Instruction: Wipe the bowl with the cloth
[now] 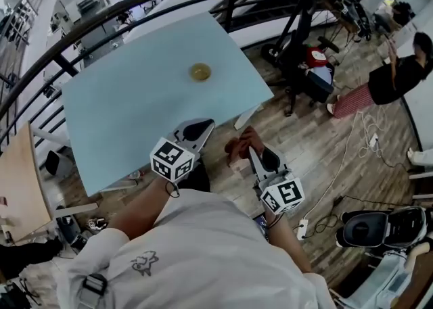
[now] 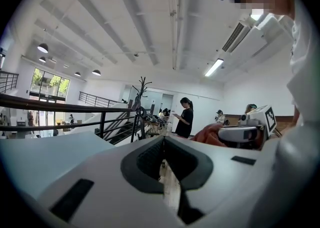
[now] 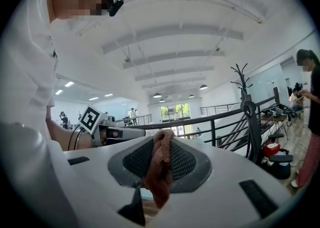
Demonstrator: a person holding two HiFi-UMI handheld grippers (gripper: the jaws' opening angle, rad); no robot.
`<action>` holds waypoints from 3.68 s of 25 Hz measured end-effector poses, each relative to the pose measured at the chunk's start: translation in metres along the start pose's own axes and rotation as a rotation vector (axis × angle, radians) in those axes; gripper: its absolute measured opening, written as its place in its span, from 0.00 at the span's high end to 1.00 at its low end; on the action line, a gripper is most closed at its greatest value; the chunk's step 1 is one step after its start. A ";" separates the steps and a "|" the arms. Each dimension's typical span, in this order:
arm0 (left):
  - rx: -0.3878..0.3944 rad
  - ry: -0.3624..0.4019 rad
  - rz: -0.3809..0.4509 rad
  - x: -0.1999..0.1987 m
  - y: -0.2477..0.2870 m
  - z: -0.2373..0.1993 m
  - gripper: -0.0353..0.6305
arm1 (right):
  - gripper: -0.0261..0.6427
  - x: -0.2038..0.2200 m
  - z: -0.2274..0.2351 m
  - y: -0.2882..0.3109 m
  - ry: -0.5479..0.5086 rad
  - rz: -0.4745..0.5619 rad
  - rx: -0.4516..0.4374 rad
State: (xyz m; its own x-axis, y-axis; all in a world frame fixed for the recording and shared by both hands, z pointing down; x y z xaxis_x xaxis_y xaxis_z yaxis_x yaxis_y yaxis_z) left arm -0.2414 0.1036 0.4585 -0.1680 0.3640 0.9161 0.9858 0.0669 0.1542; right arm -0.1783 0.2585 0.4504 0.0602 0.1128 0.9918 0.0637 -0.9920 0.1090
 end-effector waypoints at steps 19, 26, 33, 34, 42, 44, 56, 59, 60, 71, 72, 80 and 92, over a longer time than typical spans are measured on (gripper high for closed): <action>-0.191 -0.081 0.006 -0.078 0.077 -0.190 0.92 | 0.81 -0.022 0.136 0.255 -0.013 0.000 -0.198; -0.402 -0.159 0.007 -0.070 0.116 -0.225 0.92 | 0.82 -0.006 0.190 0.319 -0.013 -0.033 -0.421; -0.580 -0.255 -0.011 -0.046 0.158 -0.276 0.76 | 0.82 0.019 0.230 0.376 -0.026 -0.067 -0.622; -0.604 -0.270 -0.022 -0.038 0.161 -0.283 0.76 | 0.81 0.024 0.233 0.381 -0.023 -0.077 -0.643; -0.748 -0.385 -0.115 0.028 0.181 -0.339 0.69 | 0.82 0.060 0.246 0.414 -0.028 -0.138 -0.754; -0.770 -0.411 -0.133 0.040 0.184 -0.351 0.69 | 0.82 0.065 0.247 0.419 -0.034 -0.152 -0.760; -0.829 -0.580 -0.240 0.122 0.201 -0.408 0.66 | 0.82 0.106 0.243 0.436 -0.036 -0.232 -0.795; -0.833 -0.607 -0.254 0.135 0.204 -0.414 0.66 | 0.81 0.114 0.242 0.434 -0.030 -0.249 -0.804; -0.834 -0.615 -0.259 0.139 0.205 -0.415 0.66 | 0.82 0.116 0.242 0.434 -0.029 -0.253 -0.806; -0.843 -0.667 -0.268 0.167 0.206 -0.429 0.81 | 0.82 0.128 0.237 0.428 -0.024 -0.289 -0.819; -0.847 -0.665 -0.269 0.167 0.207 -0.429 0.84 | 0.82 0.129 0.237 0.427 -0.024 -0.289 -0.820; -0.893 -0.659 -0.266 0.163 0.211 -0.429 0.91 | 0.82 0.127 0.239 0.424 -0.026 -0.281 -0.817; -0.925 -0.591 -0.171 0.082 0.208 -0.391 0.91 | 0.82 0.082 0.241 0.415 -0.046 -0.147 -0.800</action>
State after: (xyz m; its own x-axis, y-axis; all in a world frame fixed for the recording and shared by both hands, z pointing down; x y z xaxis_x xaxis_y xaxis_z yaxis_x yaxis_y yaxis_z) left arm -0.0485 -0.2164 0.7106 -0.0356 0.8181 0.5740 0.5313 -0.4710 0.7042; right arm 0.0934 -0.1302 0.5604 0.1484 0.2302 0.9618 -0.6555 -0.7053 0.2699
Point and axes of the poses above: the fingertips, and each gripper's own axes: y forward along the fingers, z to its right, x out of its underside, the point moved 3 cm from there along -y, backward along the fingers, and after that the axes turned 11 degrees about -y, right-handed, at the moved point
